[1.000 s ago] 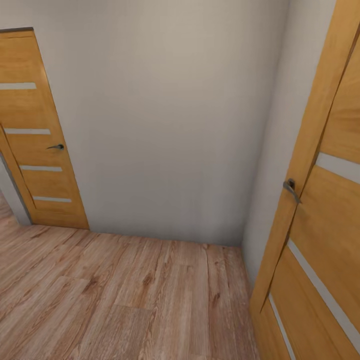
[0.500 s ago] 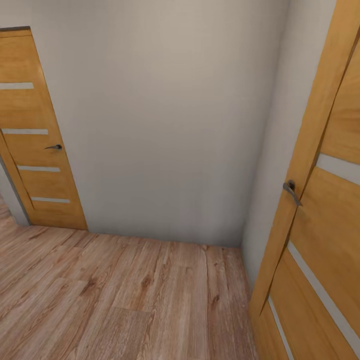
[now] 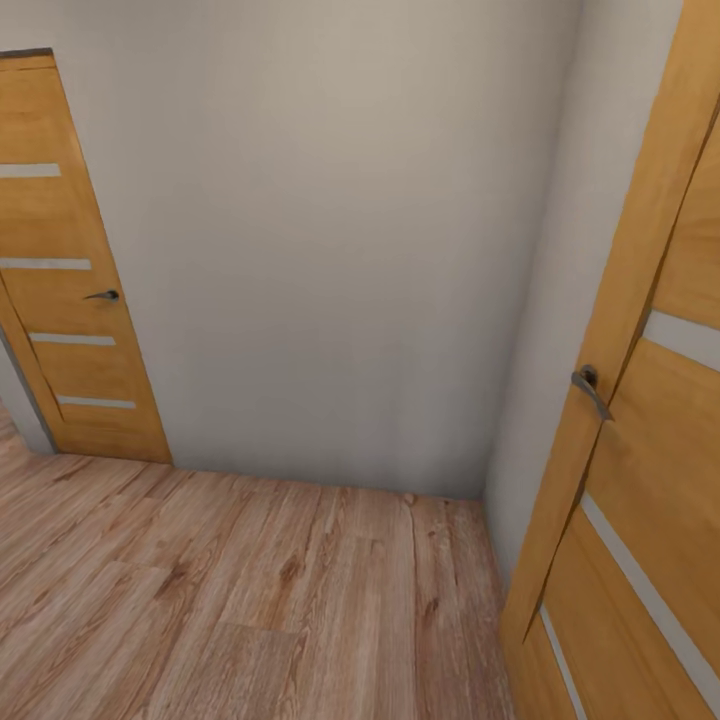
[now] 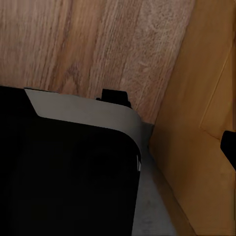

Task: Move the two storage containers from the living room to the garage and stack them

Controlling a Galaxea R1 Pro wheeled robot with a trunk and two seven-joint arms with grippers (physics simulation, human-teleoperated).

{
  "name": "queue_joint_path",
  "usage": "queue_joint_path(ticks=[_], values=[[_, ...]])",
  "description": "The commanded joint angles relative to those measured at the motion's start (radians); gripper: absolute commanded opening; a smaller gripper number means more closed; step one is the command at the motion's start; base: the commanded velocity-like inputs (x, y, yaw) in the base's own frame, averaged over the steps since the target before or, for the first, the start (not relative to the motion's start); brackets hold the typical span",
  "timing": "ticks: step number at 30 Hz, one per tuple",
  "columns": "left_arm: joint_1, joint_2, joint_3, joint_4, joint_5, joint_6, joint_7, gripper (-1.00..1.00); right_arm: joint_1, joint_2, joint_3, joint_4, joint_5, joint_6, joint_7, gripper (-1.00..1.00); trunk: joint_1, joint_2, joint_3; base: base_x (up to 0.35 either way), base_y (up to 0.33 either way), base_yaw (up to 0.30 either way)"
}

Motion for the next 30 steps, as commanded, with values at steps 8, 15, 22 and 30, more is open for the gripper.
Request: queue_joint_path(ticks=[8, 15, 22, 30], values=[[0.0, 0.0, 0.004, -0.001, 0.004, -0.001, 0.001, 1.0, -0.001, 0.0, 0.008, 0.003, -0.008, -0.005, -0.003, 1.0, 0.001, 0.0, -0.001, 0.314, 0.0, 0.0], [0.0, 0.0, 0.004, -0.001, 0.004, -0.001, 0.001, 1.0, -0.001, -0.001, 0.008, 0.003, -0.008, -0.006, -0.004, 1.0, 0.001, 0.0, -0.001, 0.317, 0.0, 0.0], [0.0, 0.0, 0.004, -0.001, 0.004, -0.001, 0.001, 1.0, -0.001, 0.0, 0.009, 0.003, -0.007, -0.005, -0.005, 1.0, 0.001, 0.0, -0.001, 0.317, 0.0, 0.0], [0.0, 0.0, 0.004, -0.001, 0.004, -0.001, 0.001, 1.0, -0.001, 0.001, 0.007, 0.003, -0.007, -0.006, -0.004, 1.0, 0.001, 0.0, -0.001, 0.317, 0.0, 0.0]])
